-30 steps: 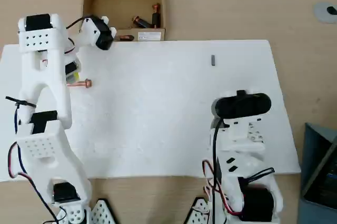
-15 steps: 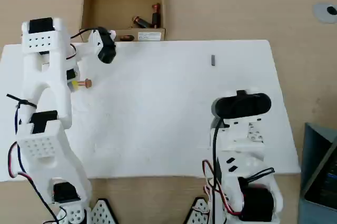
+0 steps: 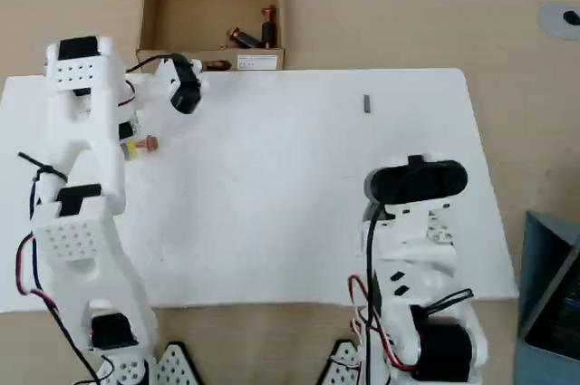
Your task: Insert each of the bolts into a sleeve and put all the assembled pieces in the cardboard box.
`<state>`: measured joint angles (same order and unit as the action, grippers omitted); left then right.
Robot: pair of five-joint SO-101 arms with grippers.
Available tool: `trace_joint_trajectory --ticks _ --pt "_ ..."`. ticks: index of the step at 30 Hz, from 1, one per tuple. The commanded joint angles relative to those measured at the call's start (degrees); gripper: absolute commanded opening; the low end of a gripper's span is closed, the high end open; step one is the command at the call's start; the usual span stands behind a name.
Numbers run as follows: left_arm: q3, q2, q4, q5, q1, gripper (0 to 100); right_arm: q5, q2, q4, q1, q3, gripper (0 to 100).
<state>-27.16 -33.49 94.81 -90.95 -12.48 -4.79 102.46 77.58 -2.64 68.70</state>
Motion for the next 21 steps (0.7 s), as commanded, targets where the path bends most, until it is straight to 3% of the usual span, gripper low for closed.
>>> trace_joint_trajectory --ticks 1,7,14,21 --pt "-0.8 -0.4 -2.0 -5.0 0.8 10 0.5 0.7 -0.4 0.4 -0.4 0.9" --pt "-0.8 -0.6 -6.9 -5.0 0.9 10 0.5 0.7 -0.4 0.4 0.2 0.9" --pt "-0.7 -0.6 -5.5 -3.4 2.2 18 0.5 0.7 -0.4 0.4 0.1 0.9" --pt "-0.2 -1.1 -6.9 -1.5 3.6 19 0.5 0.9 -0.4 0.4 0.0 0.9"
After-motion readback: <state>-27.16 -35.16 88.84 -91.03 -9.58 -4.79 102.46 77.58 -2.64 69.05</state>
